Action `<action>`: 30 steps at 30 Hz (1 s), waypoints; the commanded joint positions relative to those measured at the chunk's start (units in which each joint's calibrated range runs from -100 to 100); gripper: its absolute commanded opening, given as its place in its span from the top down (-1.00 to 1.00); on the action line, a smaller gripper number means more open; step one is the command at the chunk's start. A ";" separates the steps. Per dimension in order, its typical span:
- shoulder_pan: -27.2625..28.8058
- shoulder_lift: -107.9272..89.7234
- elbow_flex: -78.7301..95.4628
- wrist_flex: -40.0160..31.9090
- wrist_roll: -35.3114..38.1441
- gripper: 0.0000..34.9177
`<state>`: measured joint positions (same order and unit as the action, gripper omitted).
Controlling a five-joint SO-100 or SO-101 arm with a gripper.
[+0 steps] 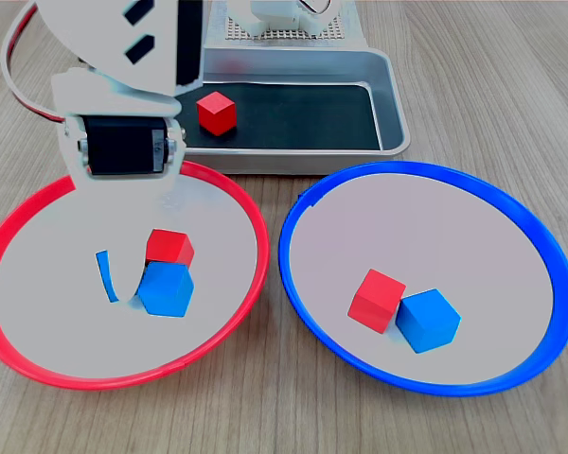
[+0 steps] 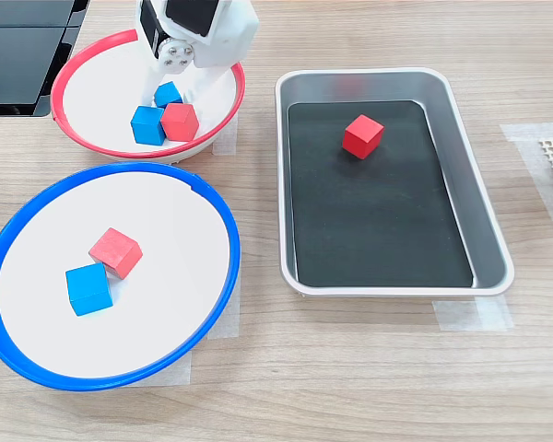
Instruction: Resolve any anomalies and move all blocks to matching dishes
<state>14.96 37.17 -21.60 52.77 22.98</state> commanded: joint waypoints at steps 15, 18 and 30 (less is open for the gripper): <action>-0.13 -7.87 -3.39 3.07 1.56 0.98; -1.92 -11.80 -5.58 6.53 0.05 0.98; -22.25 -22.03 8.26 8.84 -10.26 0.98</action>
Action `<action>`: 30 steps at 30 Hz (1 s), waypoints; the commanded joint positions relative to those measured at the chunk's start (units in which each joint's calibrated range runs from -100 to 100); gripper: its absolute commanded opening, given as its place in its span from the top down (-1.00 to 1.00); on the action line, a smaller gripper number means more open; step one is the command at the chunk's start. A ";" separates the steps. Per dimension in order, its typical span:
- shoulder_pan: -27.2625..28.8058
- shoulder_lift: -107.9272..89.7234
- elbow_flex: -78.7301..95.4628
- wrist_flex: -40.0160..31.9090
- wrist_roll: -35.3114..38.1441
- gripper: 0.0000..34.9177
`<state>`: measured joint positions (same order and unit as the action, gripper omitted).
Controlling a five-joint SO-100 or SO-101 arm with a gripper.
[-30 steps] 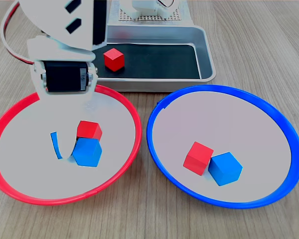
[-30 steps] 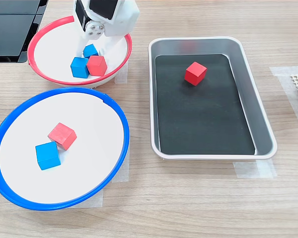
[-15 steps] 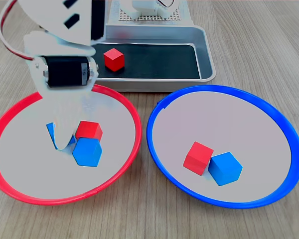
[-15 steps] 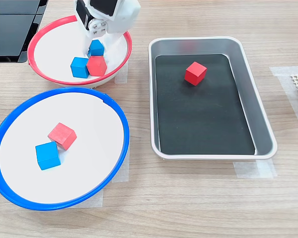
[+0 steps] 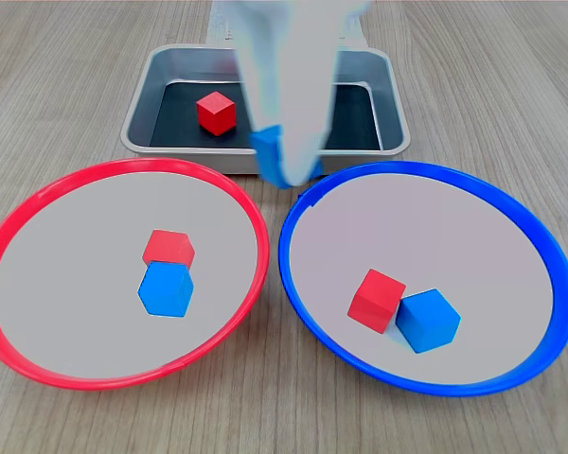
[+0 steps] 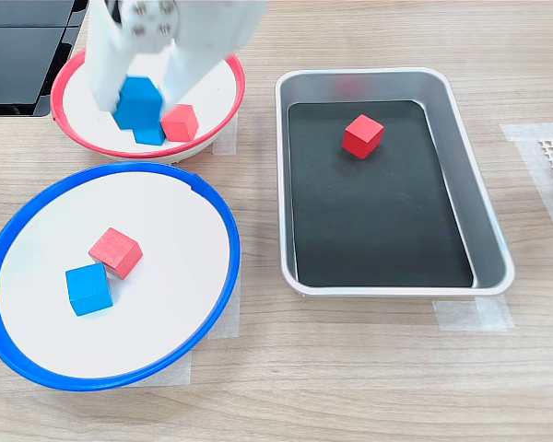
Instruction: Resolve any anomalies and move all blocks to matching dishes
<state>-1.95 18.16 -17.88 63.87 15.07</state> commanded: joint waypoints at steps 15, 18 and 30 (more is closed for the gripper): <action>-13.25 5.68 13.46 -15.04 -3.37 0.02; -12.88 7.64 9.64 -13.97 -6.50 -0.11; -9.02 10.37 -2.83 -4.89 -15.97 -0.37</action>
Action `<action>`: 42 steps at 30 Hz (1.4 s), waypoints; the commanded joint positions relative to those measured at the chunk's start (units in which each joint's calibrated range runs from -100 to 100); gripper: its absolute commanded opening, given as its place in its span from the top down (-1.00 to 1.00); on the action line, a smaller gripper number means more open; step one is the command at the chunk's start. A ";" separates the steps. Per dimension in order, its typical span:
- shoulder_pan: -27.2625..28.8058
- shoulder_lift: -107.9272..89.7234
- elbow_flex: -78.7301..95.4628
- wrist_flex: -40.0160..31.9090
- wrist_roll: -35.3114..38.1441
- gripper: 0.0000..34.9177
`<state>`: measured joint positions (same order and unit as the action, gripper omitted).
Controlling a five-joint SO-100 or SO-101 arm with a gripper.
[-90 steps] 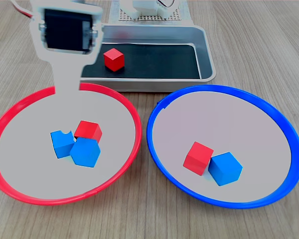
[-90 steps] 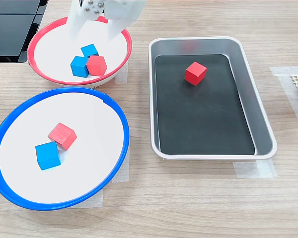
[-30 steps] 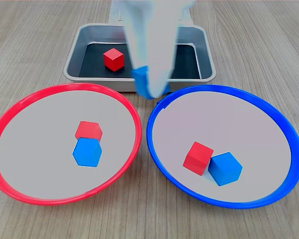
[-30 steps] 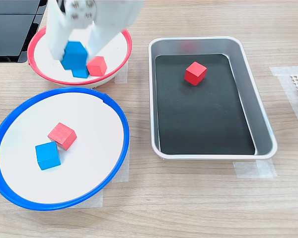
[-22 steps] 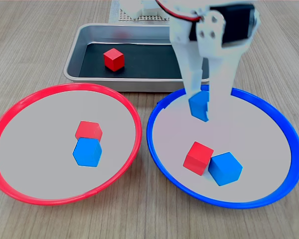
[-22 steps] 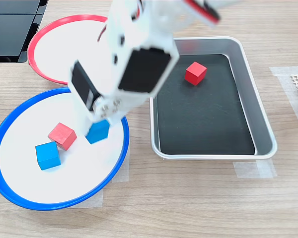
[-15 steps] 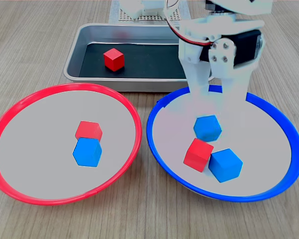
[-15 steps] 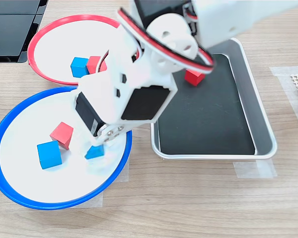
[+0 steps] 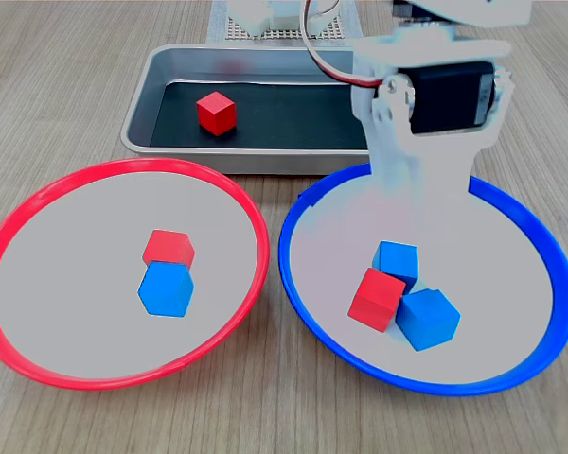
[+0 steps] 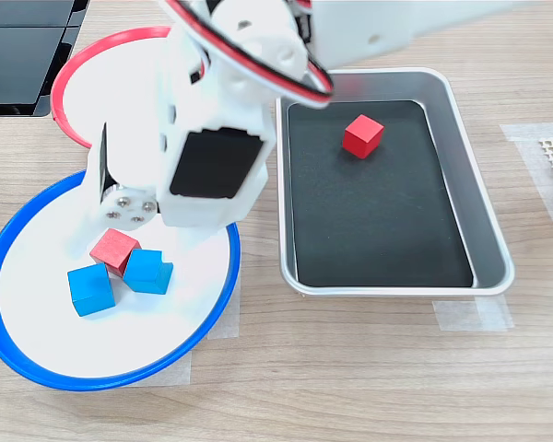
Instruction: Resolve any anomalies and move all blocks to matching dishes
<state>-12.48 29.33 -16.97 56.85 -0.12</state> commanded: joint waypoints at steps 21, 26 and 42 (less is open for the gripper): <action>2.92 7.90 -9.38 -3.65 -5.47 -0.14; 2.17 9.18 -11.93 -2.99 -7.91 0.03; 2.36 10.12 -13.94 -1.09 -7.37 0.92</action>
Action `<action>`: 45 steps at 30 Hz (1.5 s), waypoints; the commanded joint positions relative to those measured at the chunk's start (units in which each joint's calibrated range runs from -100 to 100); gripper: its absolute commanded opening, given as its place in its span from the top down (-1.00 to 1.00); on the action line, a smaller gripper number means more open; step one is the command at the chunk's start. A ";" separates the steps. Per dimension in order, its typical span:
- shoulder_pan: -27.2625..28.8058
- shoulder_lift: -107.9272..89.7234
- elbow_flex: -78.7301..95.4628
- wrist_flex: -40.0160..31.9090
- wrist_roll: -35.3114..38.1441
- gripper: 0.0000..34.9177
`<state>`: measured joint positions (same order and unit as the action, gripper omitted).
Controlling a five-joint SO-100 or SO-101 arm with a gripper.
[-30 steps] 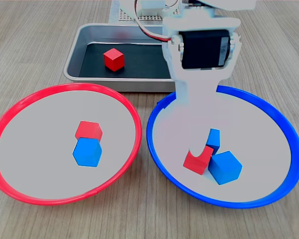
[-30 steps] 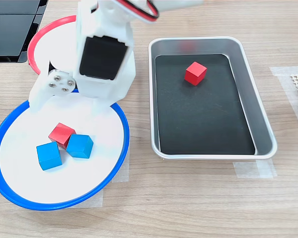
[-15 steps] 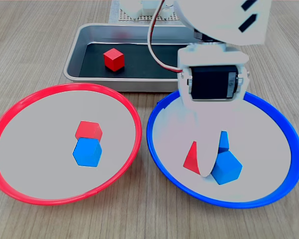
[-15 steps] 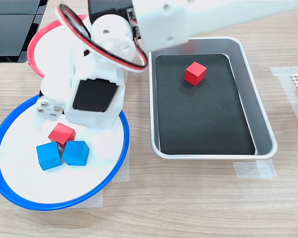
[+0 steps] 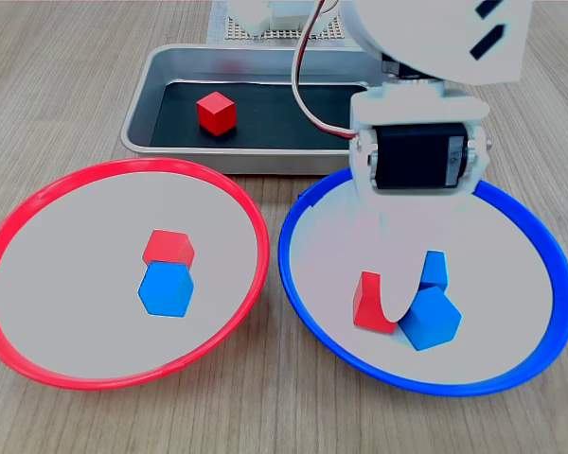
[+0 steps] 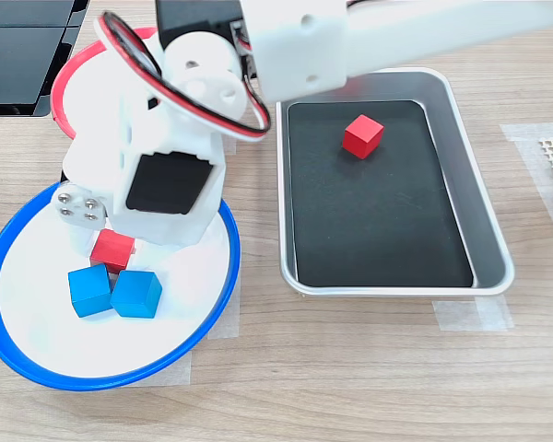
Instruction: Resolve any anomalies and move all blocks to matching dishes
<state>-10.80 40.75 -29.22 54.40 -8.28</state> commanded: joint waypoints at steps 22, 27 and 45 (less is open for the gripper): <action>22.61 -15.38 0.59 11.01 15.53 0.98; 30.33 -10.00 0.59 5.89 21.64 0.98; 28.26 -8.81 3.78 -3.43 41.90 0.45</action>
<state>19.03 34.19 -24.32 54.24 29.13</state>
